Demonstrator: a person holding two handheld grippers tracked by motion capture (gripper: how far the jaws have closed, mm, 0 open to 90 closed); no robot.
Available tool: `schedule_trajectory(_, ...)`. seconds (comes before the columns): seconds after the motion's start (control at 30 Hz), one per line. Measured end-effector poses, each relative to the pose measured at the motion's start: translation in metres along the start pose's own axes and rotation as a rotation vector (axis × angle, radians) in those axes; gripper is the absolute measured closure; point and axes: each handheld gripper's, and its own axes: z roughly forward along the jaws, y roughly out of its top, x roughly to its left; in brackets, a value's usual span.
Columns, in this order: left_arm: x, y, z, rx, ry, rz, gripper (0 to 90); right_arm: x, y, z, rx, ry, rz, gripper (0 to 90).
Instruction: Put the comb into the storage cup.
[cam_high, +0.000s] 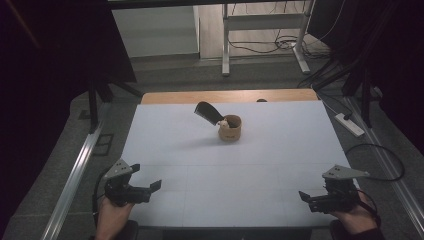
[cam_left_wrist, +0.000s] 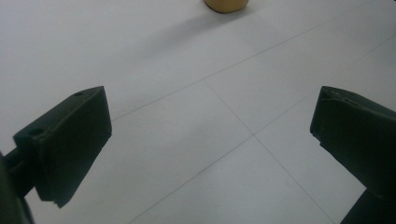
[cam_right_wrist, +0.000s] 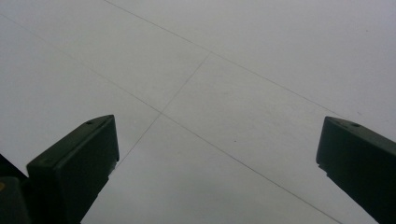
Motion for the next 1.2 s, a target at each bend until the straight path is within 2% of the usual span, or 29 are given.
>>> schedule_trajectory(0.97,-0.004,-0.021,-0.019,0.039,0.065,-0.030,0.0,-0.001,0.000,0.000,0.003,-0.012,0.014,0.0)
schedule_trajectory(1.2,-0.006,-0.022,-0.020,0.071,0.082,-0.034,0.0,-0.001,0.001,0.000,0.006,-0.016,0.016,0.0)
